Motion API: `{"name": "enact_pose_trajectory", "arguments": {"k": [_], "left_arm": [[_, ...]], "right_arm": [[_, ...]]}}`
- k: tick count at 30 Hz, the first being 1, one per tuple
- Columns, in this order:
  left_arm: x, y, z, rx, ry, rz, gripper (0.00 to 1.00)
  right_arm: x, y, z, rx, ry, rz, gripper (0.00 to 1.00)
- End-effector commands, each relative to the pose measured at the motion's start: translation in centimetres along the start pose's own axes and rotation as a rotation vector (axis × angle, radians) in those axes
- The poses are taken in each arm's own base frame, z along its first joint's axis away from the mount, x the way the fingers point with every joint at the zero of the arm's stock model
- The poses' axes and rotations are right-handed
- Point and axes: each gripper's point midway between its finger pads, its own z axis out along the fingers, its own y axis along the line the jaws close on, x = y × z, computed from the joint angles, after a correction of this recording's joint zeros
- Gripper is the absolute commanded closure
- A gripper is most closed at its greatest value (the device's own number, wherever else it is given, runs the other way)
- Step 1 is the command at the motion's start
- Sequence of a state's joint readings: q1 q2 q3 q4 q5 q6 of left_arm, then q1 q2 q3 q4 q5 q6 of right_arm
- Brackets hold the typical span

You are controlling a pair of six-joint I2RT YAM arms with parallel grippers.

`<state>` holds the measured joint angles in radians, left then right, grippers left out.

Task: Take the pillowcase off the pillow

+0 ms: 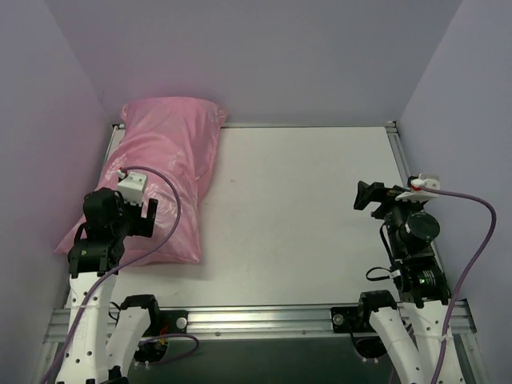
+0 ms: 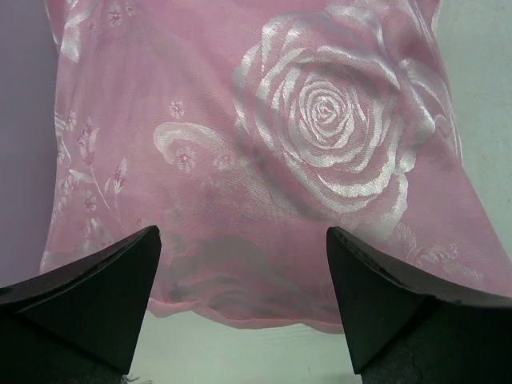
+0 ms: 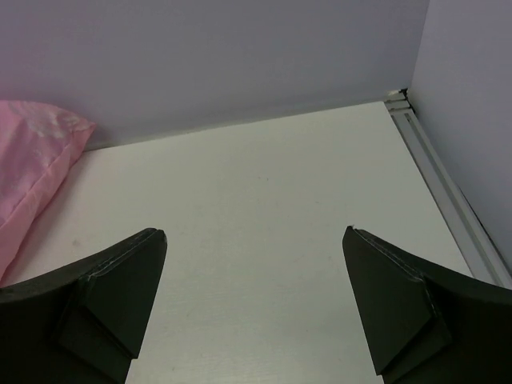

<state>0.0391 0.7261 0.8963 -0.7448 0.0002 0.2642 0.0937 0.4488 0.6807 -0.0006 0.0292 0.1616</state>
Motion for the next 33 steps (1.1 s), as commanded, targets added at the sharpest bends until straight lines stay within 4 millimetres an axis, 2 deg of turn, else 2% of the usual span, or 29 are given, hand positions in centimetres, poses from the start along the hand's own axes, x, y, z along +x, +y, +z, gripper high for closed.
{"name": "enact_pose_trajectory", "arguments": {"k": [1, 2, 3, 5, 6, 7, 9, 10, 12, 13, 15, 16, 18, 19, 20, 22, 23, 24, 25, 26, 28, 29, 32, 33], "left_arm": [[-0.9, -0.2, -1.1, 0.059, 0.004, 0.115, 0.06], [-1.8, -0.8, -2.2, 0.123, -0.011, 0.201, 0.06], [-2.0, -1.1, -2.5, 0.157, -0.005, 0.244, 0.06], [-1.4, 0.1, -2.4, 0.12, 0.104, 0.244, 0.06], [-2.4, 2.3, -3.0, 0.023, 0.141, 0.252, 0.06], [-0.8, 2.8, -2.1, 0.031, 0.269, 0.268, 0.06], [0.1, 4.6, -1.8, 0.004, 0.364, 0.256, 0.06], [0.8, 4.4, -0.7, 0.076, 0.395, 0.251, 0.06], [1.2, 4.8, 0.2, 0.158, 0.385, 0.166, 0.06], [1.5, 5.1, 0.9, 0.227, 0.381, 0.068, 0.06], [1.8, 5.1, 1.9, 0.27, 0.401, 0.002, 0.06], [2.5, 5.0, 3.2, 0.29, 0.43, -0.028, 0.06], [3.1, 4.7, 4.6, 0.305, 0.437, -0.049, 0.06], [3.6, 3.9, 5.5, 0.339, 0.44, -0.057, 0.06], [3.8, 3.3, 5.9, 0.365, 0.44, -0.058, 0.02], [3.7, 2.0, 6.4, 0.412, 0.426, -0.045, 0.28], [3.4, 0.3, 6.6, 0.462, 0.419, -0.017, 0.66], [3.0, -0.5, 6.5, 0.486, 0.411, 0.004, 0.95], [2.4, -1.4, 6.2, 0.504, 0.402, 0.012, 0.98], [1.1, -3.2, 5.9, 0.546, 0.375, 0.057, 0.98], [-1.3, -5.2, 4.5, 0.578, 0.292, 0.105, 0.98], [-3.1, -7.2, 3.7, 0.617, 0.237, 0.168, 0.98], [-7.2, -10.1, 0.1, 0.652, 0.081, 0.259, 0.98], [-9.4, -11.2, -2.0, 0.685, 0.001, 0.295, 0.98]], "right_arm": [[-1.2, 0.6, 0.4, -0.003, 0.023, 0.021, 0.0], [-1.1, 0.7, 0.7, -0.001, 0.042, 0.023, 0.0], [-1.9, 0.9, 0.7, -0.006, 0.045, 0.028, 0.0], [-2.0, 1.3, 1.3, -0.006, 0.079, 0.045, 0.0], [-2.8, 1.6, 1.3, -0.014, 0.084, 0.056, 0.0], [-2.8, 2.4, 1.4, -0.051, 0.107, 0.065, 0.0], [-2.1, 3.6, 2.2, -0.089, 0.174, 0.098, 0.0], [-2.7, 4.9, 2.2, -0.15, 0.185, 0.117, 0.01], [-1.9, 6.0, 3.0, -0.186, 0.244, 0.17, 0.03], [-1.6, 6.7, 3.0, -0.215, 0.263, 0.189, 0.04], [-0.7, 7.4, 3.6, -0.225, 0.297, 0.243, 0.06], [0.4, 8.1, 3.7, -0.244, 0.327, 0.257, 0.08], [1.0, 9.2, 3.9, -0.269, 0.34, 0.291, 0.09], [1.8, 10.1, 3.8, -0.283, 0.361, 0.291, 0.09], [2.4, 10.6, 3.7, -0.288, 0.374, 0.291, 0.1], [3.2, 11.6, 3.6, -0.293, 0.4, 0.287, 0.1], [3.8, 12.2, 3.4, -0.298, 0.412, 0.279, 0.1], [4.0, 12.6, 3.3, -0.302, 0.418, 0.275, 0.1], [4.5, 12.9, 3.3, -0.304, 0.431, 0.276, 0.1], [4.8, 13.4, 3.1, -0.312, 0.442, 0.271, 0.1], [5.3, 14.3, 3.0, -0.338, 0.463, 0.264, 0.1], [5.5, 15.4, 2.6, -0.38, 0.471, 0.258, 0.11], [5.5, 18.4, 1.7, -0.487, 0.497, 0.234, 0.13], [5.1, 20.5, 0.5, -0.553, 0.503, 0.217, 0.13]]}}
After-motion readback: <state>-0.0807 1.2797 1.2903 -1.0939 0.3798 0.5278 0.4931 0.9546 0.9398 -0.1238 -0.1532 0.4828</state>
